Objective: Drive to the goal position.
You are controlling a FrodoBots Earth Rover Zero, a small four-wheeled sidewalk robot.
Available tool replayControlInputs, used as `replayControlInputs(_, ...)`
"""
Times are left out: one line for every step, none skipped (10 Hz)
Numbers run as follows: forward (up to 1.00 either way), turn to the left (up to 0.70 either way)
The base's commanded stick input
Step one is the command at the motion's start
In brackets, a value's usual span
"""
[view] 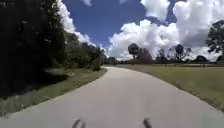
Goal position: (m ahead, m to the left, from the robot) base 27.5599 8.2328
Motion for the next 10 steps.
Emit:
replayControlInputs(0.70,0.01)
replayControlInputs(0.70,0.01)
replayControlInputs(0.70,0.01)
replayControlInputs(0.70,0.01)
replayControlInputs(0.70,0.02)
replayControlInputs(0.70,0.02)
replayControlInputs(0.70,0.01)
replayControlInputs(0.70,0.01)
replayControlInputs(0.70,0.02)
replayControlInputs(0.70,0.02)
